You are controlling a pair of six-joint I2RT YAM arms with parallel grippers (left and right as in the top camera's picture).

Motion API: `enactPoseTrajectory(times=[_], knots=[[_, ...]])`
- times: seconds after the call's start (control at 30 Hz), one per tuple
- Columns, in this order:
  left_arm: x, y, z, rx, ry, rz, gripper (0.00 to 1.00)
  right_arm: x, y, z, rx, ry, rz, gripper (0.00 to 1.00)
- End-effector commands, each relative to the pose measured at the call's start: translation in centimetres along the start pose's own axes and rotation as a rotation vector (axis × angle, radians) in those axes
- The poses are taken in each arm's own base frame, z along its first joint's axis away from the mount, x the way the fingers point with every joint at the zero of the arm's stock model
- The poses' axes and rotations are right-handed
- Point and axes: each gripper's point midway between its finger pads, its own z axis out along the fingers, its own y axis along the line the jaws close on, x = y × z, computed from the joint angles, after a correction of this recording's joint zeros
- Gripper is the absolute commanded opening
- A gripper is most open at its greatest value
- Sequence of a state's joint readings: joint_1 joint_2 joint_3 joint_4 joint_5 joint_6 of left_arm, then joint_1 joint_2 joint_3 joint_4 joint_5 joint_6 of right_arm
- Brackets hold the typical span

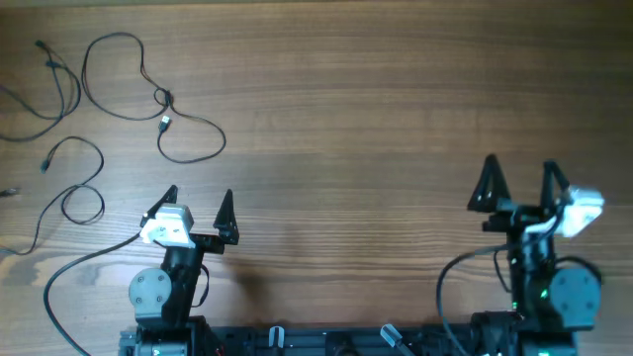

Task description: Untangle cables

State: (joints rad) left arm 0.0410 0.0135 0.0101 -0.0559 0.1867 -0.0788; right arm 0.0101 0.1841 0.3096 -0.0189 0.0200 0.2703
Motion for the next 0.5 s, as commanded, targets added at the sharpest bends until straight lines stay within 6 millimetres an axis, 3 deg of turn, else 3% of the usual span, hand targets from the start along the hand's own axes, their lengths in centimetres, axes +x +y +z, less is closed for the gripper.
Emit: enactPoseTrajectory(times=[0.0, 0.2, 0.47], knots=[[0.2, 0.0, 0.0, -0.001, 0.001, 0.022, 1.0, 3.1, -0.8, -0.5, -0.027, -0.035, -0.026, 1.0], [0.2, 0.0, 0.0, -0.001, 0.001, 0.022, 1.0, 9.4, -4.2, -0.5, 0.084, 0.076, 0.077, 1.0], [0.2, 0.0, 0.0, -0.001, 0.001, 0.022, 0.99, 9.4, -4.2, -0.5, 0.072, 0.085, -0.02, 1.0]])
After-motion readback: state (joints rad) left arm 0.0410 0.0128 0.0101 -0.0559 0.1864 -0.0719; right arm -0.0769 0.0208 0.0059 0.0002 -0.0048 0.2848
